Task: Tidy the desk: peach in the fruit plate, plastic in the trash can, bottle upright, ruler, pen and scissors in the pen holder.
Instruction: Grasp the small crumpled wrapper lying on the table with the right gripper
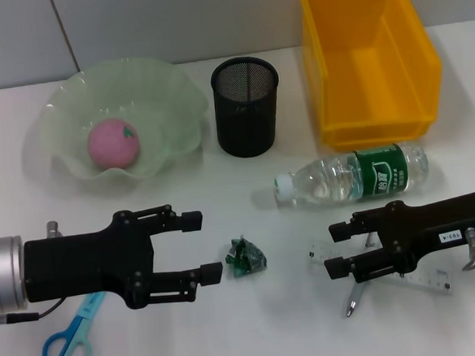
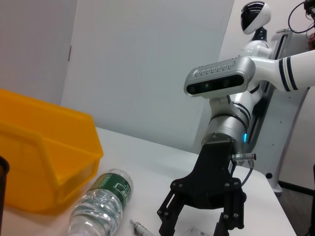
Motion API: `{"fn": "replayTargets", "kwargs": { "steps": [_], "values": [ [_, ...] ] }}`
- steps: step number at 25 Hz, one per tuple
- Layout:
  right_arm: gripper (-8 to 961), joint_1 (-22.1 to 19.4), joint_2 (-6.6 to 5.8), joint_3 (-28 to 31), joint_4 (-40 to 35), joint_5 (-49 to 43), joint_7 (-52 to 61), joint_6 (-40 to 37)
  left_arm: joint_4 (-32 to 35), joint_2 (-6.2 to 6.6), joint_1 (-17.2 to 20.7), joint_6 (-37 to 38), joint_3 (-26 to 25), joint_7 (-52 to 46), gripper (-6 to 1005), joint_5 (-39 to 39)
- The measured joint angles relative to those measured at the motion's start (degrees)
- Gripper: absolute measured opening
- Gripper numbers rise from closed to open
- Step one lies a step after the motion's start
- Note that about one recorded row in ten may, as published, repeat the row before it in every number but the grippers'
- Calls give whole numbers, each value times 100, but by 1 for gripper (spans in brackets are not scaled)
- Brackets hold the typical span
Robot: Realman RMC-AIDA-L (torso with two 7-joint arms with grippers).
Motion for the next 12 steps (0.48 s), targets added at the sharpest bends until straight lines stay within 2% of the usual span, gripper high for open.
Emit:
{"fn": "replayTargets", "kwargs": {
  "steps": [12],
  "values": [
    [779, 0, 10, -4, -7, -71, 2, 0, -181, 52, 21, 13, -19, 79, 807, 8]
  ]
}}
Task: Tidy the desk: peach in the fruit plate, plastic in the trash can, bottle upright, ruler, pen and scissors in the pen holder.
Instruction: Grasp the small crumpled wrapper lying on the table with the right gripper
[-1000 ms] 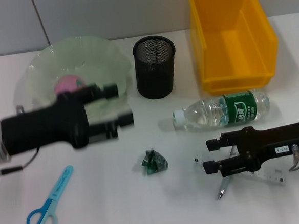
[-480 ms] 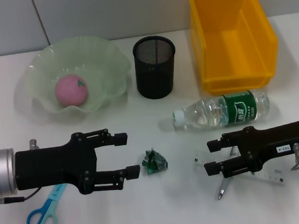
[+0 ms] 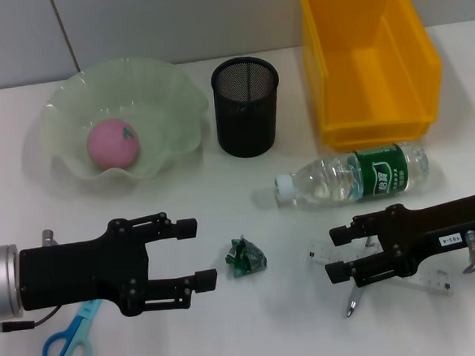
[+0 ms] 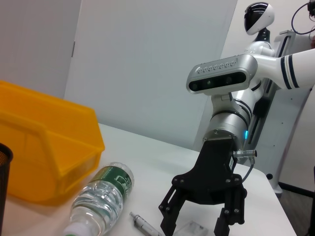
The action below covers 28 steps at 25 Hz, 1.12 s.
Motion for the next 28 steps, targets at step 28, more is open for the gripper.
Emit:
{"fn": "replayTargets", "kwargs": {
  "steps": [28],
  "values": [
    [779, 247, 136, 94, -1420, -100, 1210, -512, -3, 43, 59, -36, -4, -50, 806, 6]
  ]
}}
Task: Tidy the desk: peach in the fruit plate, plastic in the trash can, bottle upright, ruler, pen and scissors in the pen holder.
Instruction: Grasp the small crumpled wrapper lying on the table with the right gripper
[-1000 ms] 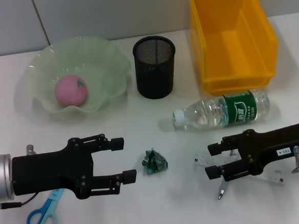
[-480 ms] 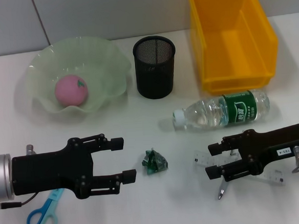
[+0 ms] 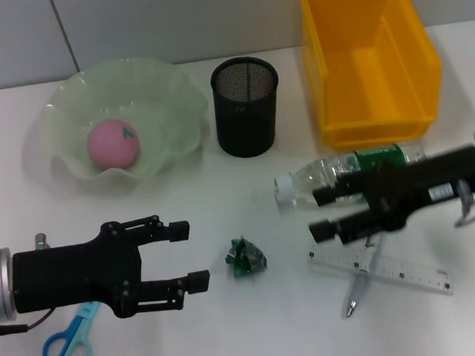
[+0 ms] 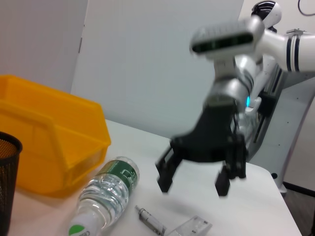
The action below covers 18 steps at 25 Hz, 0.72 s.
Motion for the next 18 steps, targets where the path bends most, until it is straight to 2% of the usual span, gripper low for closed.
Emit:
{"fn": "replayTargets", "kwargs": {
  "steps": [2, 4, 5, 6, 9, 10, 11, 13, 14, 15, 16, 18],
  "values": [
    [779, 115, -7, -10, -122, -61, 251, -34, 0, 11, 7, 0, -2, -9, 806, 1],
    [779, 472, -75, -16, -218, -281, 774, -120, 0, 18, 14, -1, -3, -10, 806, 2],
    [779, 829, -139, -20, -235, -546, 1137, -210, 0, 26, 22, 0, -2, -13, 806, 3],
    [779, 829, -139, -20, -235, -546, 1137, -210, 0, 26, 22, 0, -2, -13, 806, 3],
    [779, 1383, -144, -21, -250, -1093, 1427, -297, 0, 33, 43, 0, -4, -19, 806, 4],
    [779, 1696, -88, -21, -249, -1476, 1472, -303, 0, 36, 50, 0, -7, -20, 806, 4],
    [779, 1696, -88, -21, -249, -1476, 1472, -303, 0, 41, 58, 0, -10, -22, 806, 4],
    [779, 1954, 21, -22, -239, -1797, 1478, -247, 0, 58, 71, 0, -11, -29, 806, 4],
    [779, 2050, 89, -38, -239, -1940, 1479, -184, 0, 68, 82, -5, -11, -32, 806, 4],
    [779, 2206, 232, -92, -232, -2162, 1478, -78, 0, 78, 96, -24, -12, -33, 806, 5],
    [779, 2206, 232, -92, -232, -2162, 1478, -78, 0, 86, 108, -49, -12, -34, 806, 5],
    [779, 2316, 386, -222, -217, -2393, 1471, 79, -3, 94, 136, -116, -12, -35, 806, 46]
  ]
}}
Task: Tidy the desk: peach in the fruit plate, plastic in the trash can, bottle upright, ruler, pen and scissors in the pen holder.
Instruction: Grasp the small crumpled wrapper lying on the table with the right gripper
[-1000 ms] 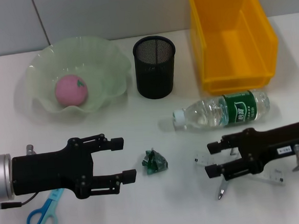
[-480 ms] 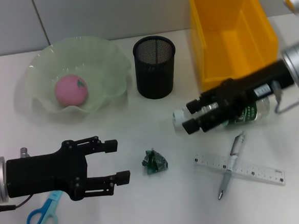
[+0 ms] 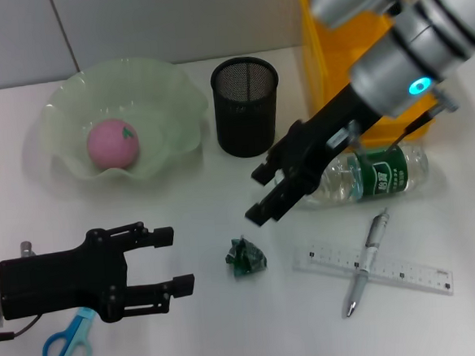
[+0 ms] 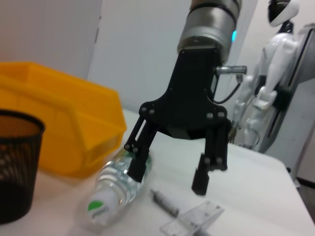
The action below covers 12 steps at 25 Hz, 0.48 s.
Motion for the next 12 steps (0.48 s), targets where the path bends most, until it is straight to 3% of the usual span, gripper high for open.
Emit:
{"fn": "replayTargets", "kwargs": {
  "steps": [2, 12],
  "values": [
    [778, 23, 167, -372, 12, -138, -17, 303, -2, 12, 25, -102, 0, -17, 806, 80],
    [777, -44, 230, -1520, 567, 274, -132, 1349, -6, 34, 90, -208, -8, -48, 806, 90]
  ]
}}
